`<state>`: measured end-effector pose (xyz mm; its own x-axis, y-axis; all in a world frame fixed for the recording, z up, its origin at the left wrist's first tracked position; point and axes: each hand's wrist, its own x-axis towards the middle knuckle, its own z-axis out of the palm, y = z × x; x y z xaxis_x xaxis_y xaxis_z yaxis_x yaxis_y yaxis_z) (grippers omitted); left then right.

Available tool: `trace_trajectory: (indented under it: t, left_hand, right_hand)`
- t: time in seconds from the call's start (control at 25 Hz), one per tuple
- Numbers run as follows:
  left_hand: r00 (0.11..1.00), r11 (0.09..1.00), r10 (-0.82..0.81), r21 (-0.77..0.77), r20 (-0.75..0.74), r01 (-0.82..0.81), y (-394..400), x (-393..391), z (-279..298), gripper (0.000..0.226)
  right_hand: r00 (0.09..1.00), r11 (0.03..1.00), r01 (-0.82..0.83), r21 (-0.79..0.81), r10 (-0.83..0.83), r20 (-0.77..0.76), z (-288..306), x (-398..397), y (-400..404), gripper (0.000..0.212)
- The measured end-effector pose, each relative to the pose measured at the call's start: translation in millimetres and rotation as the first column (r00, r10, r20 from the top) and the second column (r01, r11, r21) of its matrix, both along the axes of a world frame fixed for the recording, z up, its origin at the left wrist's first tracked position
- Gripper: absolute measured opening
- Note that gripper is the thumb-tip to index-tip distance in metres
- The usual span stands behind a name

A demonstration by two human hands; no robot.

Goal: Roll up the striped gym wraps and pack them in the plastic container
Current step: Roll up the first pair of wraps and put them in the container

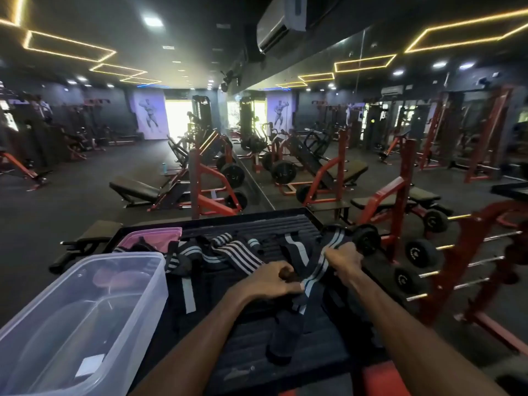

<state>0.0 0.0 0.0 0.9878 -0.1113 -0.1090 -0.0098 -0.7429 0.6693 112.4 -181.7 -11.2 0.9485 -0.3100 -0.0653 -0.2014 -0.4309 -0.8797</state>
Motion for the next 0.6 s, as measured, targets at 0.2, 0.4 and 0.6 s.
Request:
trace_trajectory:
  t: [0.2, 0.4, 0.6]
  left_hand:
    - [0.995, 0.992, -0.101, 0.083, 0.004, 0.1, 6, -9, -13, 0.078]
    - [0.994, 1.0, 0.003, -0.005, 0.113, -0.002, 14, -3, -12, 0.019]
    - [0.933, 0.956, 0.288, -0.118, 0.216, -0.268, 12, 11, -10, 0.027]
  right_hand:
    - [0.999, 0.975, 0.036, 0.22, -0.031, -0.03, 3, -4, -6, 0.04]
    - [0.987, 0.991, -0.051, 0.122, 0.032, 0.157, 29, -11, -8, 0.013]
    - [0.946, 0.967, -0.167, 0.193, 0.102, 0.308, 50, -4, -12, 0.019]
